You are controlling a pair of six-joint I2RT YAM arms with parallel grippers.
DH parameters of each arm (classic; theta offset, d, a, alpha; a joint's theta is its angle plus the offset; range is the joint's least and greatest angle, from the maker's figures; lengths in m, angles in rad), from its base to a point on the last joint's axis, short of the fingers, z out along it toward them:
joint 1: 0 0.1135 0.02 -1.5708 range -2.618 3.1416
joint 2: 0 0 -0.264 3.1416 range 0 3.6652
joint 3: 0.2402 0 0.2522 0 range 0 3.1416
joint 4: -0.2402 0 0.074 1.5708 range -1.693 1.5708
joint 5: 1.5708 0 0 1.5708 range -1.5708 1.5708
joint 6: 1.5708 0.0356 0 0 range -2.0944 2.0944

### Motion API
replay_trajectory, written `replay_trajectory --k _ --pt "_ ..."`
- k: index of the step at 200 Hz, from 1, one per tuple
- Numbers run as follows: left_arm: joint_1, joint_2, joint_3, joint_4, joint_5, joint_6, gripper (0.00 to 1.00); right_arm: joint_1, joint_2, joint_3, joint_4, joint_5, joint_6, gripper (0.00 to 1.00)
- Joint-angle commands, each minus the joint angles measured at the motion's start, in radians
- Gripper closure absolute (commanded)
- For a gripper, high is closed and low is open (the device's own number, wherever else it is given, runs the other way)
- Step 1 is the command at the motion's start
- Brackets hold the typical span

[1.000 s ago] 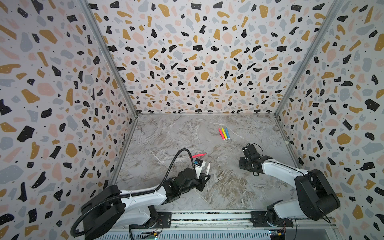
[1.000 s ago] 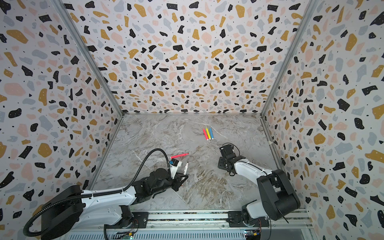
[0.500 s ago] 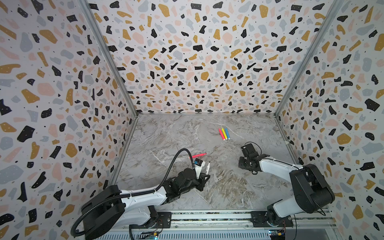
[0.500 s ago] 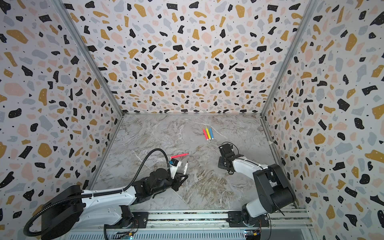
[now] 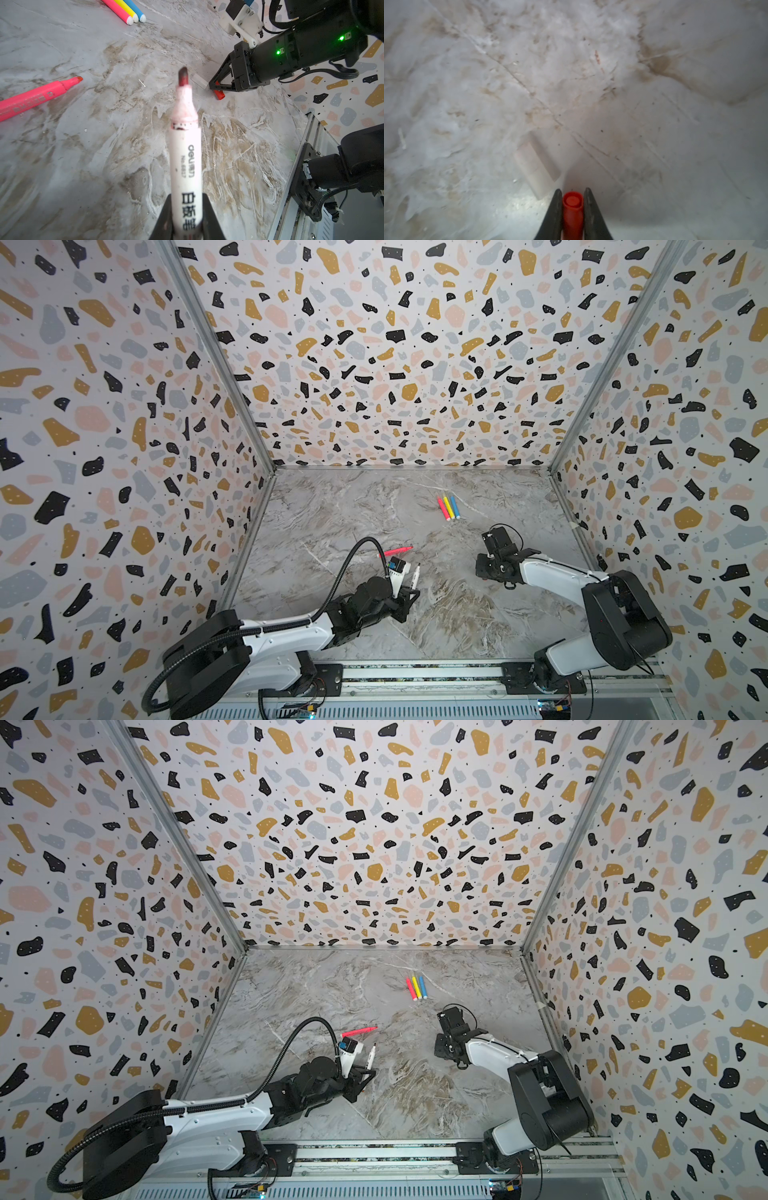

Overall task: Insert the pens into the pen caps
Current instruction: 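Lift the red cap and carry it above the white marker tip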

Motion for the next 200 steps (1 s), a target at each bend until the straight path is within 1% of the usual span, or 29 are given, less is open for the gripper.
replay_trajectory --k 1,41,63,80,95,108,120,130,168,200 --pt "-0.003 -0.017 0.01 0.047 0.011 0.031 0.98 0.005 -0.085 0.011 -0.019 -0.093 -0.043 0.94" --pt "-0.003 -0.05 -0.002 0.09 0.025 0.031 0.98 0.005 -0.242 0.037 0.011 -0.246 -0.07 0.95" --pt "-0.007 -0.043 -0.01 0.143 0.039 0.005 0.98 0.006 -0.324 0.028 0.078 -0.335 -0.035 0.95" --pt "-0.028 -0.024 -0.015 0.193 0.026 -0.021 0.98 0.006 -0.38 -0.011 0.188 -0.427 0.035 0.96" --pt "-0.061 -0.004 -0.018 0.247 0.0 -0.042 0.98 0.01 -0.416 -0.068 0.331 -0.506 0.122 0.98" --pt "-0.089 0.013 -0.023 0.302 -0.02 -0.068 0.98 0.02 -0.436 -0.118 0.453 -0.544 0.203 1.0" --pt "-0.112 0.03 -0.027 0.355 -0.031 -0.091 0.99 0.041 -0.445 -0.151 0.549 -0.556 0.251 1.0" --pt "-0.127 0.046 -0.026 0.386 -0.038 -0.103 0.99 0.064 -0.449 -0.163 0.6 -0.553 0.266 1.0" --pt "-0.169 0.1 -0.002 0.446 -0.048 -0.125 0.99 0.133 -0.438 -0.179 0.71 -0.539 0.302 1.0" --pt "-0.189 0.141 0.014 0.493 -0.052 -0.153 0.99 0.156 -0.438 -0.197 0.776 -0.52 0.341 1.0"
